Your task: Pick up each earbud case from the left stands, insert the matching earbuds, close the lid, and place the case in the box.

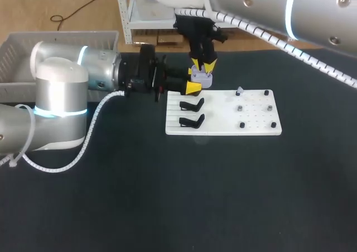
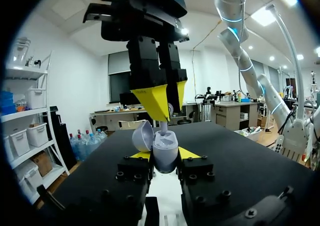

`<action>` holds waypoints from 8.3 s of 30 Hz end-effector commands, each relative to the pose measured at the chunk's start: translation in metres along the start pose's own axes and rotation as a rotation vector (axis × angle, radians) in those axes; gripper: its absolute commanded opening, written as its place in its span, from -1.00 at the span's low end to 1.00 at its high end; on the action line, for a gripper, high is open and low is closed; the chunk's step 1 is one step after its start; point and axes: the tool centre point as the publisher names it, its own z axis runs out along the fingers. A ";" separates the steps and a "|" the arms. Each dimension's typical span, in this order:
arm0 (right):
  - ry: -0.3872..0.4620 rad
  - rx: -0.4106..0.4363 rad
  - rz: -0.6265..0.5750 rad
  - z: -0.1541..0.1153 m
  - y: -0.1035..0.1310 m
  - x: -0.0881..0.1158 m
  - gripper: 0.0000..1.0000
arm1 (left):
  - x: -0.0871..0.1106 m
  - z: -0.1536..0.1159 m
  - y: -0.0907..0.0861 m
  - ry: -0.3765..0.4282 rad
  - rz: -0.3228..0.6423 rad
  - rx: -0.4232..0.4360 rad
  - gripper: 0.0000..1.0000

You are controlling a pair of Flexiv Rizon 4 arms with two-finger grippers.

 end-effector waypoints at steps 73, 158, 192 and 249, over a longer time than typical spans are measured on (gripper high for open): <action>0.074 -0.342 0.082 -0.027 -0.090 -0.101 1.00 | 0.000 0.000 -0.002 0.000 0.002 -0.006 -1.00; -0.112 -0.377 -0.504 0.066 -0.061 -0.143 1.00 | 0.000 0.000 -0.002 0.000 0.002 -0.006 -1.00; 0.000 -0.389 -0.656 0.107 -0.013 -0.144 1.00 | 0.000 0.000 -0.002 0.000 0.002 -0.006 -1.00; -0.039 -0.459 -0.621 0.152 0.001 -0.122 -0.39 | 0.000 0.000 -0.002 0.000 0.002 -0.006 -1.00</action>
